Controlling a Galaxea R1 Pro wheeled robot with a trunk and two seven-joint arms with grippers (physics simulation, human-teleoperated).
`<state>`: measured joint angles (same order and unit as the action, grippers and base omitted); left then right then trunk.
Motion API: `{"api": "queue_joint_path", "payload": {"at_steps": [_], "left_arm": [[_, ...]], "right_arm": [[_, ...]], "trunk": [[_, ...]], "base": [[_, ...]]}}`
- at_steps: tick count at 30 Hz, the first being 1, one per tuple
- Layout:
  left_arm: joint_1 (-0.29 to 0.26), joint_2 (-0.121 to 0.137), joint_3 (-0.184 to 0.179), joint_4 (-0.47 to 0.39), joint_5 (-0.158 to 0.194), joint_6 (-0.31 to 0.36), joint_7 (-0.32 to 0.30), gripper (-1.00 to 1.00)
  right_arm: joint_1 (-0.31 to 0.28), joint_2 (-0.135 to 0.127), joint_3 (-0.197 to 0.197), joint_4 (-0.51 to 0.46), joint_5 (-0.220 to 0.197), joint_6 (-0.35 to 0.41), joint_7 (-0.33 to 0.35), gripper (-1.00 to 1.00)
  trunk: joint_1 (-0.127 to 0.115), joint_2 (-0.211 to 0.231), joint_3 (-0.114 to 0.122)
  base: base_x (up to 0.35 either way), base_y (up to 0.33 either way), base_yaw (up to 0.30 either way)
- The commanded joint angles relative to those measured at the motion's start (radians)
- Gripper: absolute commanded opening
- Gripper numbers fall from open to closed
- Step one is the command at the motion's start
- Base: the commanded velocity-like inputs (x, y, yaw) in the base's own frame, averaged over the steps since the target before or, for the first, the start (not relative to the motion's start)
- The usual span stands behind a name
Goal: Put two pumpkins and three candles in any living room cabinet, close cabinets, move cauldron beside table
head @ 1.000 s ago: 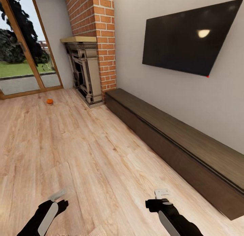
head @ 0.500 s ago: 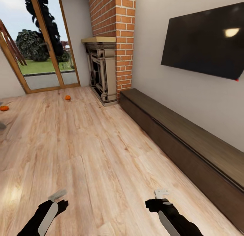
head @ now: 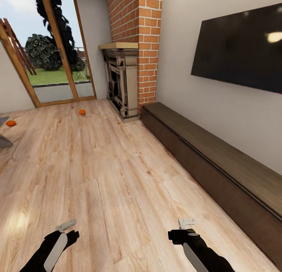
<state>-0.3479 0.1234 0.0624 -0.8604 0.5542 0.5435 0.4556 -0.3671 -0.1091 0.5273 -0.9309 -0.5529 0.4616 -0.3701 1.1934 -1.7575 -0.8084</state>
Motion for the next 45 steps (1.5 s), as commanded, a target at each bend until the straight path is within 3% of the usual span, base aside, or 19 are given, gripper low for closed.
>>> {"api": "queue_joint_path", "payload": {"at_steps": [1, 14, 26, 45], "left_arm": [[0.0, 0.0, -0.001, -0.002, 0.01, 0.002, 0.008, 1.0], [0.0, 0.001, 0.0, -0.002, 0.01, 0.002, 0.008, 1.0], [0.0, -0.001, -0.002, -0.002, 0.012, -0.035, 0.006, 1.0], [0.0, -0.001, -0.001, -0.002, 0.015, -0.037, 0.006, 1.0]], "right_arm": [[-0.001, -0.001, 0.005, -0.002, -0.01, 0.002, -0.01, 1.0], [-0.001, 0.0, 0.005, -0.003, -0.01, 0.002, -0.013, 1.0], [-0.001, 0.004, 0.005, -0.002, -0.01, 0.003, -0.016, 1.0], [-0.001, 0.003, 0.005, -0.002, -0.01, 0.002, -0.014, 1.0]], "trunk": [[0.0, 0.0, -0.001], [0.0, 0.0, -0.001], [0.0, 0.0, -0.001], [0.0, 0.0, -0.001]], "base": [[0.203, 0.0, 0.0], [0.212, 0.132, 0.0], [0.013, 0.022, 0.0], [0.0, 0.0, 0.0]]}}
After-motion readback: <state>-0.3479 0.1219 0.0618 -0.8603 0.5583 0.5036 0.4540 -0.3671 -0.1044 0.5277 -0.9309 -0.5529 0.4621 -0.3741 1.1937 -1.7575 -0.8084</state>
